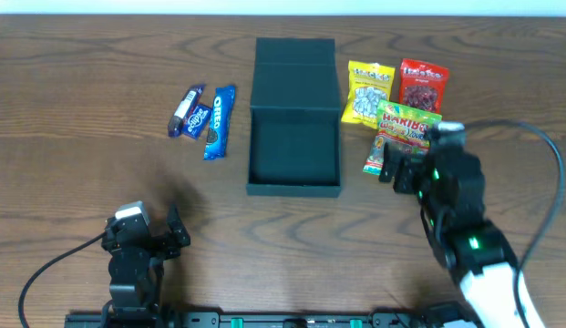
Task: Pack container
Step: 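Reach the right gripper to the green Haribo bag and grasp it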
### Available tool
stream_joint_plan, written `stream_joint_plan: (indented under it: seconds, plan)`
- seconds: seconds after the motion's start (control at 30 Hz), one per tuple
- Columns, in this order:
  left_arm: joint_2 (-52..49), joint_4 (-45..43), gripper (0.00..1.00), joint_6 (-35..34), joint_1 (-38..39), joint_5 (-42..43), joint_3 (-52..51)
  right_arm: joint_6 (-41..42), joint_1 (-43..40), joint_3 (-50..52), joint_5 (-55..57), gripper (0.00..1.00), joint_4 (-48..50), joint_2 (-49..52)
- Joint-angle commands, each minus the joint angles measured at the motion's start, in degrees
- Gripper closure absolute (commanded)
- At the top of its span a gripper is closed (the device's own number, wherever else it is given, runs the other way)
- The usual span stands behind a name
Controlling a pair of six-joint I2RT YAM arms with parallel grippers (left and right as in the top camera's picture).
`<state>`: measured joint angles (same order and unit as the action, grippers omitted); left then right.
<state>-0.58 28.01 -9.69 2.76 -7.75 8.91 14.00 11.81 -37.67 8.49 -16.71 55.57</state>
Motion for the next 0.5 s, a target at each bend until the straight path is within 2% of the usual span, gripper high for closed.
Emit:
stream_joint_plan:
  seconds: [0.0, 0.17, 0.3, 0.47]
  plan:
    - [0.3, 0.0, 0.05, -0.6, -0.2, -0.3, -1.1, -2.1, -1.8, -3.3, 2.2, 0.01, 0.4, 8.0]
    - [0.3, 0.0, 0.05, -0.6, -0.2, -0.3, -1.1, -1.6, -3.0, -4.6, 3.3, 0.01, 4.9, 21.4]
    - [0.3, 0.0, 0.05, -0.6, -0.2, -0.3, -1.1, 2.1, -5.6, -4.6, 2.5, 0.01, 7.8, 28.8]
    - [0.3, 0.0, 0.05, -0.6, -0.2, -0.3, -1.1, 2.3, -7.1, -4.6, -2.1, 0.01, 12.2, 36.1]
